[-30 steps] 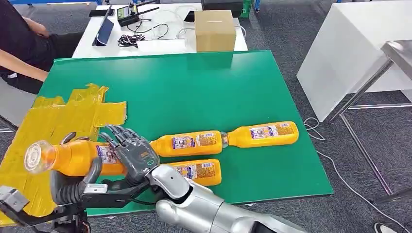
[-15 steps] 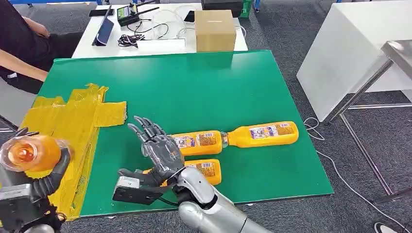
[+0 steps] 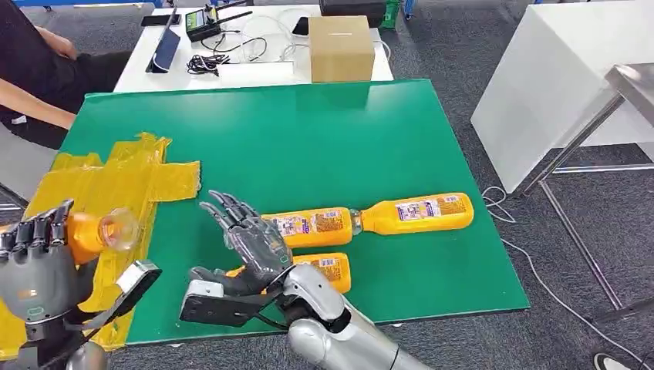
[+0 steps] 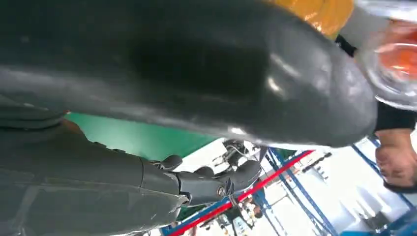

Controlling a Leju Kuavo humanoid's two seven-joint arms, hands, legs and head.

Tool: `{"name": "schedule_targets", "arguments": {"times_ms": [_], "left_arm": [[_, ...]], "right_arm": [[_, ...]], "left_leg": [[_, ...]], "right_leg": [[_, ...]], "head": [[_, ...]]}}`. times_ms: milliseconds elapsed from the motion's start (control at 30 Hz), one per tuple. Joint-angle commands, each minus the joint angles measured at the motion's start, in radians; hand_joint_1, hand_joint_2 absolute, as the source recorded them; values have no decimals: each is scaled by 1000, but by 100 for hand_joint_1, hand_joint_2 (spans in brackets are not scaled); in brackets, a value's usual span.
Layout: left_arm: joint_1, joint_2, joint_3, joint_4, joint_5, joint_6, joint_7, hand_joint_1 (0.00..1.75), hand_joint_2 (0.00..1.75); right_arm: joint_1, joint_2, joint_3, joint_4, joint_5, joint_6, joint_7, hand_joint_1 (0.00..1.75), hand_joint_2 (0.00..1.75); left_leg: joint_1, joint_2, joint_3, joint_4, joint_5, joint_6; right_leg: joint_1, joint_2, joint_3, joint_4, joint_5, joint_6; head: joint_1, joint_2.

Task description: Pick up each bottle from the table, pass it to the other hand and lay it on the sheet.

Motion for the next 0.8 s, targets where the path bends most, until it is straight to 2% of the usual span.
{"name": "schedule_targets", "arguments": {"times_ms": [33, 67, 100, 300, 500, 600, 633, 667, 700, 800], "left_arm": [[-13, 126, -99, 335, -63, 3, 106, 175, 175], [-11, 131, -106, 339, -58, 3, 110, 175, 175], [-8, 137, -115, 341, -39, -25, 124, 175, 175], [0, 154, -118, 373, 20, -124, 128, 175, 175], [14, 145, -90, 386, 106, -194, 102, 175, 175], [41, 143, -62, 375, 179, -282, 75, 175, 175], [46, 145, -59, 376, 181, -284, 73, 147, 175], [48, 154, -61, 385, 178, -294, 64, 7, 0], [51, 156, -55, 393, 181, -295, 62, 0, 0], [45, 152, -39, 411, 175, -327, 86, 0, 0]], "right_arm": [[24, -79, 30, -26, 13, 33, 36, 0, 0], [28, -83, 29, -28, 16, 38, 38, 0, 0], [17, -100, 36, -25, 21, 54, 38, 0, 175], [37, -131, 26, -27, 33, 73, 42, 0, 175], [77, -157, 10, -78, 93, 53, 60, 0, 175], [120, -188, -5, -99, 167, 62, 82, 0, 175], [127, -192, -8, -98, 168, 62, 82, 0, 175], [132, -195, -12, -96, 169, 64, 81, 0, 175], [136, -197, -15, -91, 169, 64, 80, 0, 175], [146, -203, -21, -80, 187, 71, 86, 0, 175]], "left_leg": [[0, -2, 3, -2, 0, -1], [0, -2, 5, -3, 0, -1], [0, -2, 4, -3, 0, -1], [0, -2, 3, -2, 0, -1], [0, -1, 3, -1, -1, -1], [1, -1, 3, -1, -1, -1], [0, -1, 2, -1, -1, -1], [0, -1, 1, -1, 0, -1], [0, 0, 4, -2, -1, -1], [1, 0, 3, -1, -1, -1]], "right_leg": [[-1, -2, 4, -2, 0, 0], [0, -2, 6, -3, -1, 0], [-1, -2, 5, -2, -1, 0], [0, -1, 4, -2, 0, 0], [0, -1, 3, -2, -1, 0], [0, -1, 4, -2, -1, 0], [0, -1, 3, -2, -1, 0], [0, 0, 2, -2, 0, 0], [0, 0, 4, -2, -1, 0], [0, 0, 3, -2, -1, 0]], "head": [[0, 0], [0, 0], [0, 0], [0, 0], [0, 0], [0, 0], [0, 0], [0, 0], [0, 0], [0, 0]]}}
